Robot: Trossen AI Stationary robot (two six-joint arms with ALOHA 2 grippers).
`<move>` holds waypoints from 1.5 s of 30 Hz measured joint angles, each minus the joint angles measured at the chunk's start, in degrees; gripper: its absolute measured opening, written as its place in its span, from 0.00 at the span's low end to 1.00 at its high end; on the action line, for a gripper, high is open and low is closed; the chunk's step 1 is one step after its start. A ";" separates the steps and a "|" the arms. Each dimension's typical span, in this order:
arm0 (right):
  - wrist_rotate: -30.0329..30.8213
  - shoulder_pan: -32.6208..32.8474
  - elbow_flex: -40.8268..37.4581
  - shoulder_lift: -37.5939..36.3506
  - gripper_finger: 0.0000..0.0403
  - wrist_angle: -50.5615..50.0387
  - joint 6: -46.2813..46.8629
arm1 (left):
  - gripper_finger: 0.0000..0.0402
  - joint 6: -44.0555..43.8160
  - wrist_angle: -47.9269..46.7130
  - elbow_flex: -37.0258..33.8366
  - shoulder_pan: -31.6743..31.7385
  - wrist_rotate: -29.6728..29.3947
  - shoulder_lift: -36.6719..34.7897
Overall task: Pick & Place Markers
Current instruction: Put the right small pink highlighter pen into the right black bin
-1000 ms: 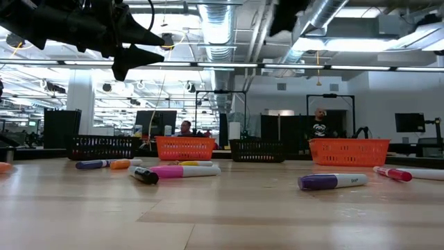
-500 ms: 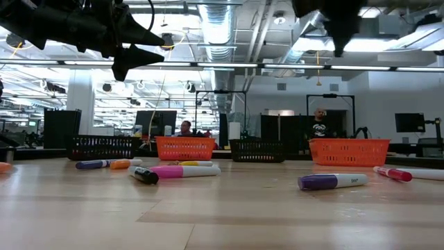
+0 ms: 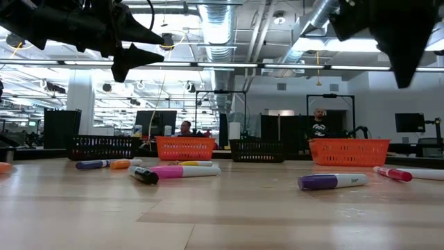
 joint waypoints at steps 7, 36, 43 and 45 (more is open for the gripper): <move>-0.70 2.15 -2.50 0.02 0.16 4.92 2.74 | 0.47 -1.34 0.00 0.02 0.00 0.13 0.00; -1.80 3.86 -2.50 0.02 0.18 6.92 0.82 | 0.47 -1.34 0.02 0.00 0.00 -0.04 0.00; -3.32 3.86 -2.50 0.00 0.37 8.70 1.13 | 0.47 -1.34 0.02 0.01 0.00 -0.04 0.00; -3.24 3.86 -2.50 0.01 0.45 8.70 1.13 | 0.47 -1.34 0.02 0.00 0.00 -0.03 0.00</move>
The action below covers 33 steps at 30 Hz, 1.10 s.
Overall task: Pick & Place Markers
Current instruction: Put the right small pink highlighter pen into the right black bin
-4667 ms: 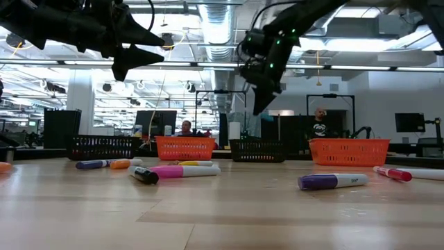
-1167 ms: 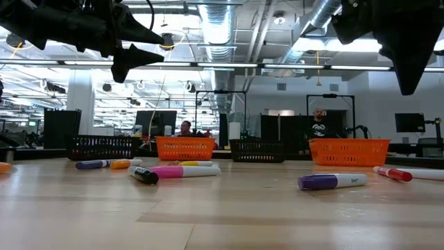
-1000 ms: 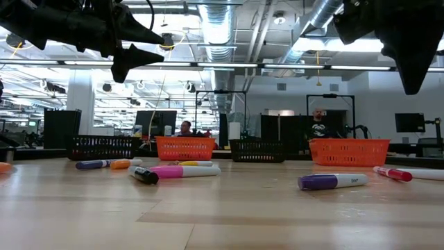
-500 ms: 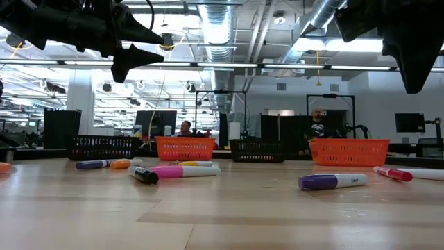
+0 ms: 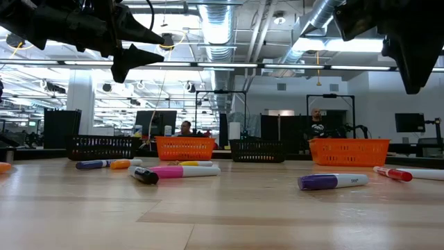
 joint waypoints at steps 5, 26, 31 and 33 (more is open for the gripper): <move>-0.02 0.11 0.00 -0.01 0.59 -0.09 -0.31 | 0.47 0.00 0.00 0.02 0.00 0.01 0.00; -3.01 -1.76 -16.34 0.01 0.63 13.90 1.50 | 0.47 0.02 0.00 0.00 0.00 0.05 0.00; -4.34 -3.71 -19.55 0.01 0.63 17.07 -1.38 | 0.47 0.02 0.00 0.00 0.00 0.05 0.00; -4.60 -4.40 -20.86 0.01 0.63 18.92 -2.31 | 0.47 0.02 0.02 0.00 0.00 0.04 0.00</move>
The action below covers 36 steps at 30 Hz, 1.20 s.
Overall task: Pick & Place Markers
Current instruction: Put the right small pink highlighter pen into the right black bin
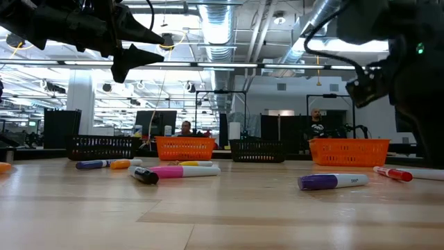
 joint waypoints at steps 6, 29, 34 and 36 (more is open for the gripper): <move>-0.68 -2.21 -4.14 0.00 0.63 2.04 -0.29 | 0.47 0.00 -0.02 0.00 0.00 0.00 0.00; -2.65 -3.12 -6.58 -0.07 0.57 4.16 2.98 | 0.47 0.00 0.00 0.00 0.00 0.01 0.00; -2.85 -3.12 -6.60 -0.07 0.43 3.66 4.14 | 0.47 0.00 0.00 0.00 0.00 0.01 0.00; -2.98 -3.14 -6.62 -0.04 0.36 3.52 4.14 | 0.47 0.00 0.00 0.00 0.00 0.01 0.00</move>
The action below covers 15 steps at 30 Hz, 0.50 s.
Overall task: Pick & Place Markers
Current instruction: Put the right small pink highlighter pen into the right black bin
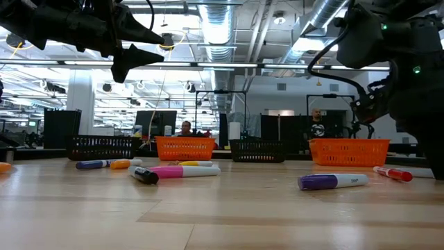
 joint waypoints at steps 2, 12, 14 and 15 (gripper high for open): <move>-0.10 0.00 0.00 0.00 0.30 -0.16 0.39 | 0.47 0.00 0.00 0.00 0.00 -0.01 0.00; -0.45 0.02 -0.02 -0.05 0.07 -0.72 1.38 | 0.47 0.00 0.00 0.00 0.00 -0.01 0.00; -0.47 0.02 -0.02 -0.46 0.06 -0.82 1.48 | 0.47 0.00 0.00 0.00 0.00 0.00 0.00; -0.45 0.00 -0.04 -0.74 0.06 -0.91 1.94 | 0.47 0.00 0.00 0.00 0.00 0.00 0.00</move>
